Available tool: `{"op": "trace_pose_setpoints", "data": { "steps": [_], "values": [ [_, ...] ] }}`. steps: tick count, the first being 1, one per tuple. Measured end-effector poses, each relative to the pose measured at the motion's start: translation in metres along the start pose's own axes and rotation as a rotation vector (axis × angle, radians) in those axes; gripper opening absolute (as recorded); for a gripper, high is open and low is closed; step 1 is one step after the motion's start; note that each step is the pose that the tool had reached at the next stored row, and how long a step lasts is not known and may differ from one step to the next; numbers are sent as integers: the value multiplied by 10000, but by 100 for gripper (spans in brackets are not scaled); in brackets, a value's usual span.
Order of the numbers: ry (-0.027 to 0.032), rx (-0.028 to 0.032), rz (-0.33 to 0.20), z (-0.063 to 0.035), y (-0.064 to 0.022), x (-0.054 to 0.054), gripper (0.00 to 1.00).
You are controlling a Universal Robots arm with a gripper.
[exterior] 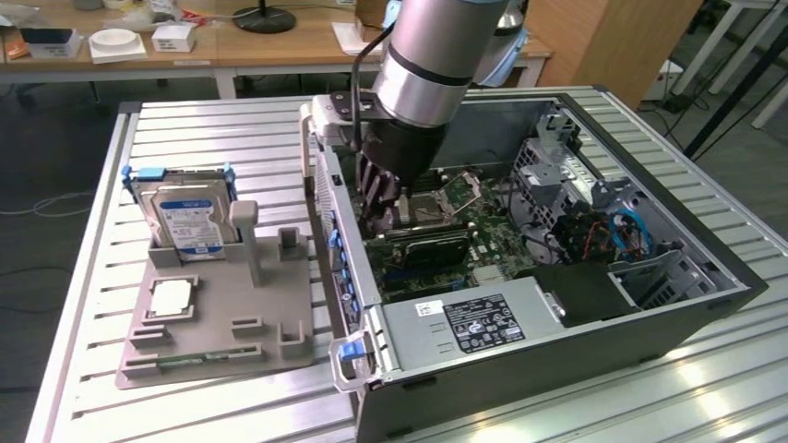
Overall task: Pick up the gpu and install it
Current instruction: 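Press down on the gpu until it lock into place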
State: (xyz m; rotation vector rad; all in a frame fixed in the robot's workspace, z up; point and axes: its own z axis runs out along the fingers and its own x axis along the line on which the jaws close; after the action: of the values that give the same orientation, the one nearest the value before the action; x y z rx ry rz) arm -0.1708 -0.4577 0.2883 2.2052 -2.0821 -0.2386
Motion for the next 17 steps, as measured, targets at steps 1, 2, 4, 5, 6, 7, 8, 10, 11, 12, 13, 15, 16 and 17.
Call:
{"op": "trace_pose_setpoints", "data": {
  "steps": [1,2,4,5,6,7,8,10,11,12,13,15,16,17],
  "values": [
    [1,0,2,-1,1,-1,11],
    [1,-2,3,-13,4,-1,11],
    [1,-2,3,-31,7,-3,11],
    [0,-1,2,-31,7,-3,11],
    [-2,1,2,-32,7,-3,11],
    [2,-2,3,-49,10,-3,11],
    [5,-9,4,-84,18,-4,11],
    [-1,-12,9,-120,25,-7,11],
    [-2,-11,9,-119,25,-7,11],
    [-2,-4,9,-117,27,-7,11],
    [-1,5,8,-115,27,-7,11],
    [-2,8,14,-110,37,-7,11],
    [-3,7,17,-107,44,-8,11],
    [-3,7,19,-104,52,-8,11]
  ]
}}
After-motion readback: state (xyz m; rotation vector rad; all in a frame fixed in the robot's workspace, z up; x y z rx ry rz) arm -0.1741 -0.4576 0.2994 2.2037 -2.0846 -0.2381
